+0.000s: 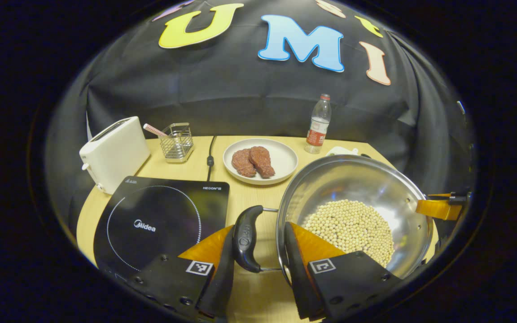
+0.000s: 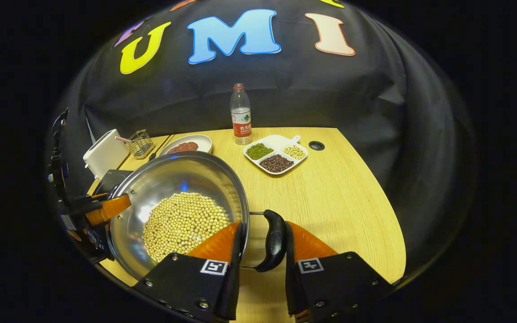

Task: First push the handle of the pot to place it horizontally, then grasp the pot with both hands and set it on the induction cooktop.

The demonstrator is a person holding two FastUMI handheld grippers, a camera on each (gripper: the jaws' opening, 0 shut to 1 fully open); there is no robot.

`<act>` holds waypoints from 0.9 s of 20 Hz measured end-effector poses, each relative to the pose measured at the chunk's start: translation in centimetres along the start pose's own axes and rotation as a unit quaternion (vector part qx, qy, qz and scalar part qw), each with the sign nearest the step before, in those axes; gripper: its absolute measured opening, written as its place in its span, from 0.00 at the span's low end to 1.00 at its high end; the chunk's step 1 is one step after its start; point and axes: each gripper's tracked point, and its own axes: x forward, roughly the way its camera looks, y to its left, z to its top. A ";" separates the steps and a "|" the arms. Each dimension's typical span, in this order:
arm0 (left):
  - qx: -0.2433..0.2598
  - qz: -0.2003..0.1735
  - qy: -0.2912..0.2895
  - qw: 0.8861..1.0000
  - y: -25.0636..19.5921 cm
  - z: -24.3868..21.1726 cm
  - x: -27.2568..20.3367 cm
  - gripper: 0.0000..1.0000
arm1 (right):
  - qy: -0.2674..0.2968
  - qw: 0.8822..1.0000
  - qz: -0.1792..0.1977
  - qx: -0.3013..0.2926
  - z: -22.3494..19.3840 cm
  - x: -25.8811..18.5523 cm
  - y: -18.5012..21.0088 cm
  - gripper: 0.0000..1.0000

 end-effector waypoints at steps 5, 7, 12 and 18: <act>0.003 -0.001 -0.006 1.000 2.3 0.7 -0.4 0.63 | -0.003 1.000 -0.001 0.003 0.5 -0.3 2.1 0.42; 0.003 0.000 -0.008 1.000 3.3 0.8 -0.7 0.63 | -0.005 1.000 0.000 0.003 0.6 -0.4 3.1 0.42; 0.001 0.001 -0.008 1.000 6.3 0.6 -1.4 0.64 | -0.005 1.000 0.003 0.002 0.5 -0.5 5.9 0.42; -0.004 0.003 -0.011 1.000 10.3 0.7 -2.2 0.63 | -0.010 1.000 0.007 -0.001 0.7 -0.4 9.5 0.42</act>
